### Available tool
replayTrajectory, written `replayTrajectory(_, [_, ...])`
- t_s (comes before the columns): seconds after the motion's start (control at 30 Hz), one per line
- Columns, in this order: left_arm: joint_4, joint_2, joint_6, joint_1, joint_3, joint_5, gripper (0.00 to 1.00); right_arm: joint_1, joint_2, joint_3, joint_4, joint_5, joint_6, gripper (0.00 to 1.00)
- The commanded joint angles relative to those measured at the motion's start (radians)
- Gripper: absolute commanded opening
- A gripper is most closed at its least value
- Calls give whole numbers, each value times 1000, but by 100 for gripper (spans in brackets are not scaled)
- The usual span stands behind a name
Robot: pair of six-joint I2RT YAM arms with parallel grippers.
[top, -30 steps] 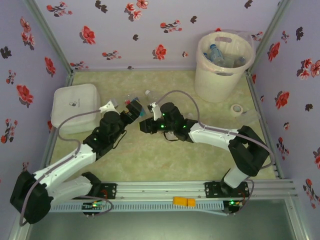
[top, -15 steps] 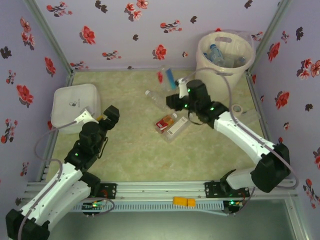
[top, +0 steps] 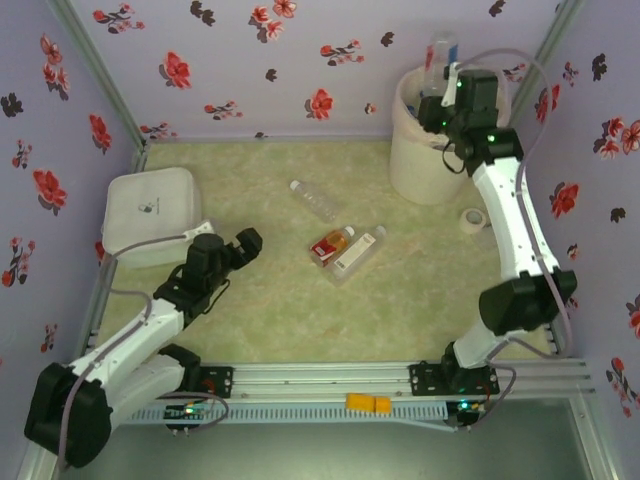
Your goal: Put the plastic bottles in the bin
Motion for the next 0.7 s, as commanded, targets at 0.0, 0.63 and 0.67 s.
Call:
replayTrajectory(0.0, [-25,57,80,8,86,141,100,-46,113,148,-145,1,41,26])
replayTrajectory(0.63, [-66,125,127,7,150,202,100,-72,173,317,-223,67,48,100])
replayTrajectory(0.67, [-59,134,136,7,158,215,100,-72,149,304,-220,63,43,100])
